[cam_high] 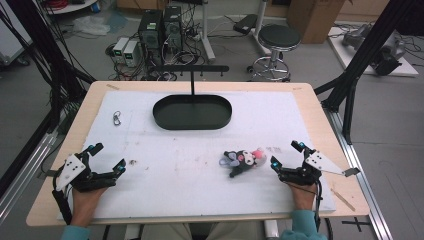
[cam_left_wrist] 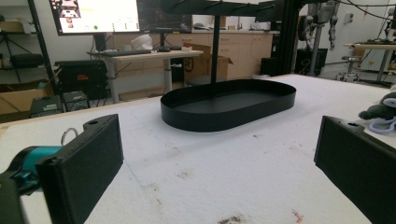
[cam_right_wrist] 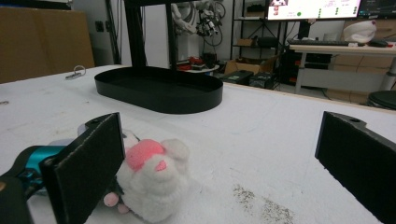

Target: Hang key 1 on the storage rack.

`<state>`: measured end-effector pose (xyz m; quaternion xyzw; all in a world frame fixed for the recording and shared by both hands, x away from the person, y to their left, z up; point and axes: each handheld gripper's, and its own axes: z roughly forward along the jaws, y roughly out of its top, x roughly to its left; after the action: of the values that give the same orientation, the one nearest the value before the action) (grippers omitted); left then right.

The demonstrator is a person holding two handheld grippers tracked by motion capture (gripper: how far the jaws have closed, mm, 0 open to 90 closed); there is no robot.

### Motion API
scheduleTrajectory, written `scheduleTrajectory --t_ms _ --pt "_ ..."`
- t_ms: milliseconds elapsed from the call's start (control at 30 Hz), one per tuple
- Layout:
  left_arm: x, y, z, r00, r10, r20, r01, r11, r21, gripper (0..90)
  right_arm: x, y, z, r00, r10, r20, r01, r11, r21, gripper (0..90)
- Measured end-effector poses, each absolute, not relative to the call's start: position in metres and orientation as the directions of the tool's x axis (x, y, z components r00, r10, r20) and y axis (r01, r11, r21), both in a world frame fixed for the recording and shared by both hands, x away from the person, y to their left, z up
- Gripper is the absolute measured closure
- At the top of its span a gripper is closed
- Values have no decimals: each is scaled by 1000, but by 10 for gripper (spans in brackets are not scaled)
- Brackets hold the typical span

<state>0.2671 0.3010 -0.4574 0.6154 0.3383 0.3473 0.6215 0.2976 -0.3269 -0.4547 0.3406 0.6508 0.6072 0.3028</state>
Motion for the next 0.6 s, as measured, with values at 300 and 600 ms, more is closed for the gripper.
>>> scheduleTrajectory --t_ms 300,600 --pt "268 301 -457 527 850 7 -8 -3 1000 17 300 -326 -452 -608 794 15 96 55 994 7" --pt "268 301 -457 524 852 4 -6 -1 1000 17 304 -329 -419 -648 762 -10 103 102 989 7"
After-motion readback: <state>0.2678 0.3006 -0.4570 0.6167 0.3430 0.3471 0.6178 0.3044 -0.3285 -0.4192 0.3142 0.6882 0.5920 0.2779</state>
